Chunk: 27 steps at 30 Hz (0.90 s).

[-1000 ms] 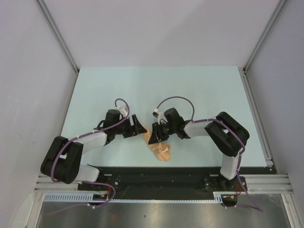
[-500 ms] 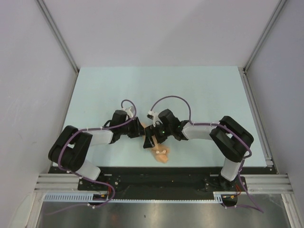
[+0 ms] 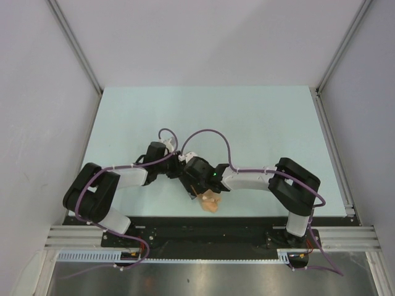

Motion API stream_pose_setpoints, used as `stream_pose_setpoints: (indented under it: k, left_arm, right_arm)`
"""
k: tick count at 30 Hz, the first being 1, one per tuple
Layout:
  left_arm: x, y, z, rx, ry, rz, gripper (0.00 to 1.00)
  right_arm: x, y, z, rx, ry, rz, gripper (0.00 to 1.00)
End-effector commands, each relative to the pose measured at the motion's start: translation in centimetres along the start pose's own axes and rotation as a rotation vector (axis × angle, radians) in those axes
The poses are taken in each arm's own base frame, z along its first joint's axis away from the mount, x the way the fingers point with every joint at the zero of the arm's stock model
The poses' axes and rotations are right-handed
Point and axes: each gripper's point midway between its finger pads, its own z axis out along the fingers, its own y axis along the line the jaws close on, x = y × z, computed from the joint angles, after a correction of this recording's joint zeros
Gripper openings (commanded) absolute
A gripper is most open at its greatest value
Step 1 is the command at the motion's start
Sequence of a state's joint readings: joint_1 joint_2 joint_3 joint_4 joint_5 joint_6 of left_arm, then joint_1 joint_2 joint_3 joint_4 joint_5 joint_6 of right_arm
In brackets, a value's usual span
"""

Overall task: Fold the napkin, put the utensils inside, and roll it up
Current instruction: Roll the napkin with the utensil

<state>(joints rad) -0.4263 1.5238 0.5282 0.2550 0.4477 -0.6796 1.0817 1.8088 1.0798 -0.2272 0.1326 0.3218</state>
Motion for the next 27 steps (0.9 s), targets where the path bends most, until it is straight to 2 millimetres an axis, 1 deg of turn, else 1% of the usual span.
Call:
stream_pose_setpoints:
  k: [1,2,3,4,5,6,8,9,10,11,12,13,14,15,16,17,18,19,20,21,22,23,24,25,26,27]
  left_arm:
    - [-1.7,-1.7,-0.4,0.023,-0.036,0.041,0.57]
    - [-2.1,-2.1,-0.5,0.025,-0.044,0.048,0.62]
    - [-2.7,-2.3,-0.8,0.024,-0.063,0.054,0.71]
    - [-2.8,-2.3,-1.1,0.018,-0.062,0.051,0.75]
    - [-3.4,-2.7,-1.3,0.023,-0.077,0.055,0.78]
    - [-4.0,-2.5,-1.6,0.02,-0.091,0.044,0.82]
    - [-5.0,-2.3,-2.4,0.014,-0.114,0.036,0.85]
    - [-6.0,-1.7,-3.0,0.0,-0.143,0.021,0.87]
    - [-6.3,-1.3,-3.5,-0.011,-0.147,0.018,0.9]
    - [-6.9,-1.0,-4.0,-0.018,-0.165,0.013,0.91]
    - [-7.7,0.1,-4.8,-0.041,-0.189,-0.014,0.92]
    - [-8.1,0.3,-5.3,-0.038,-0.202,-0.029,0.93]
    - [-9.1,0.3,-6.4,-0.033,-0.244,-0.037,0.93]
    - [-9.4,0.4,-6.9,-0.035,-0.254,-0.046,0.94]
    - [-9.9,0.2,-7.4,-0.035,-0.272,-0.043,0.94]
    - [-11.0,-0.3,-8.5,-0.031,-0.308,-0.033,0.95]
    - [-11.3,-0.5,-9.0,-0.032,-0.316,-0.029,0.95]
    - [-11.3,-0.5,-9.5,-0.042,-0.31,-0.029,0.95]
    - [-12.4,-1.3,-10.7,-0.028,-0.345,-0.01,0.95]
    - [-12.4,-1.4,-11.2,-0.037,-0.344,-0.012,0.96]
    - [-12.6,-1.6,-11.8,-0.039,-0.353,0.002,0.96]
    - [-13.6,-2.2,-13.2,-0.033,-0.393,0.024,0.96]
    - [-13.5,-2.1,-13.7,-0.047,-0.39,0.027,0.96]
    - [-13.9,-2.4,-14.5,-0.048,-0.408,0.038,0.96]
    - [-13.9,-2.1,-15.2,-0.056,-0.411,0.03,0.96]
    - [-14.1,-2.4,-16.1,-0.056,-0.432,0.051,0.96]
  right_arm:
    - [3.9,-4.4,0.6,0.231,0.123,0.0,0.7]
    - [3.8,-4.6,0.5,0.236,0.12,0.019,0.64]
    - [3.9,-4.6,0.5,0.231,0.12,0.028,0.61]
    - [4.2,-4.8,0.5,0.23,0.126,0.037,0.55]
    - [4.2,-5.2,0.5,0.235,0.124,0.053,0.47]
    - [4.2,-5.5,0.5,0.234,0.124,0.068,0.45]
    - [4.6,-6.1,0.4,0.24,0.132,0.083,0.45]
    - [4.2,-6.7,0.2,0.243,0.122,0.106,0.44]
    - [4.2,-7.3,0.1,0.249,0.122,0.116,0.44]
    - [4.2,-7.8,0.0,0.255,0.123,0.127,0.43]
    - [3.8,-8.8,-0.2,0.266,0.114,0.151,0.43]
    - [3.6,-9.5,-0.3,0.273,0.114,0.154,0.42]
    - [3.1,-10.1,-0.4,0.279,0.104,0.164,0.41]
    - [2.8,-10.9,-0.5,0.286,0.101,0.177,0.41]
    - [2.4,-12.3,-0.7,0.299,0.096,0.189,0.4]
    - [1.9,-13.3,-0.6,0.306,0.089,0.207,0.4]
    - [1.7,-14.0,-0.6,0.307,0.089,0.214,0.4]
    - [1.6,-16.1,-0.5,0.329,0.092,0.229,0.4]
    - [0.9,-16.9,-0.5,0.327,0.084,0.239,0.4]
    - [0.6,-17.8,-0.4,0.333,0.091,0.247,0.4]
    - [0.8,-19.9,-0.3,0.357,0.102,0.28,0.4]
    - [0.8,-20.7,-0.3,0.355,0.116,0.273,0.4]
    - [0.0,-21.8,-0.3,0.361,0.106,0.285,0.4]
    - [0.6,-23.6,0.0,0.382,0.129,0.308,0.4]
    - [0.8,-24.6,-0.2,0.389,0.151,0.302,0.4]
    - [0.0,-25.4,-0.2,0.393,0.145,0.308,0.4]
